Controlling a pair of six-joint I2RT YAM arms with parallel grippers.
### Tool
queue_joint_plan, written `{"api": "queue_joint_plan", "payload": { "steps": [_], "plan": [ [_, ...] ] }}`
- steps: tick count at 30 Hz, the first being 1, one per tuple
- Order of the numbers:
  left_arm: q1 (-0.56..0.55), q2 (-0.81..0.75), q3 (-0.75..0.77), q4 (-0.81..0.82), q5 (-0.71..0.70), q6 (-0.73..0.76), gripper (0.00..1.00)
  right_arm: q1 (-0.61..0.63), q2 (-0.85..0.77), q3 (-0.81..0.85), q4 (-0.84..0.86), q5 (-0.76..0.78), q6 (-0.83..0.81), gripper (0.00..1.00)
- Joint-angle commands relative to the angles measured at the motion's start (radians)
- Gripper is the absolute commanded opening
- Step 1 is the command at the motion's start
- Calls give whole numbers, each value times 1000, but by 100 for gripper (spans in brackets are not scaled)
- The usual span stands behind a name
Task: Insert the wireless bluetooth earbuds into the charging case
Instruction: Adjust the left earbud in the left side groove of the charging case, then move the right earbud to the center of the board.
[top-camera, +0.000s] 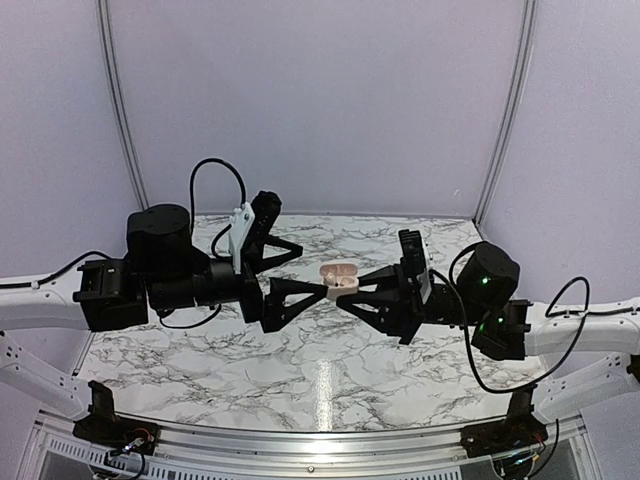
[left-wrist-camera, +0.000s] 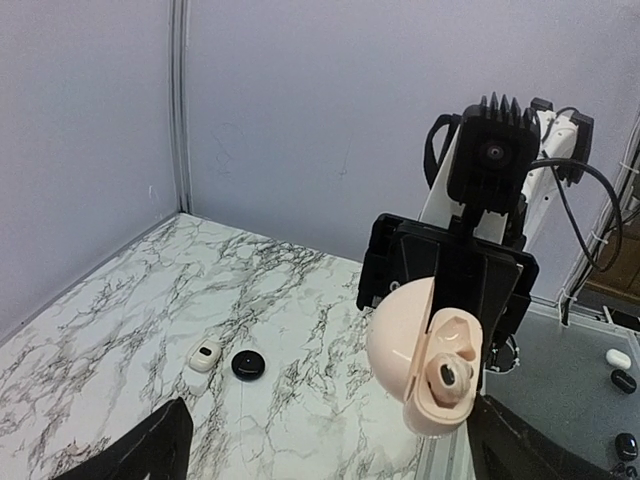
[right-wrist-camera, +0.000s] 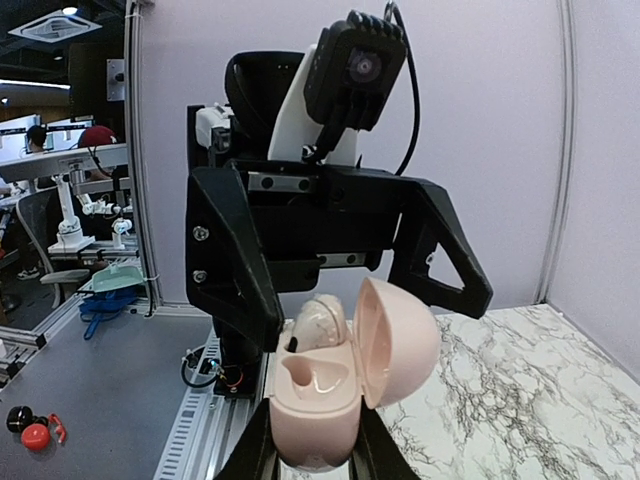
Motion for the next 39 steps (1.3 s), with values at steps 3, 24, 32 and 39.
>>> {"api": "queue_joint_plan", "payload": {
  "steps": [3,24,32,39],
  "plan": [
    [131,-40,-40,-42,7,-86,99,-91,-50,-24,10,77,55,0],
    [465,662,406,-444,-137,-224,67,-232,-147,-120,-93,189,106,0],
    [484,896,615,-496,-183,-355,46,-232,-139,-124,-88,188,95,0],
    [492,1030,712,-539,-206,-393,39,-233,-137,-126,-81,173,93,0]
  ]
}}
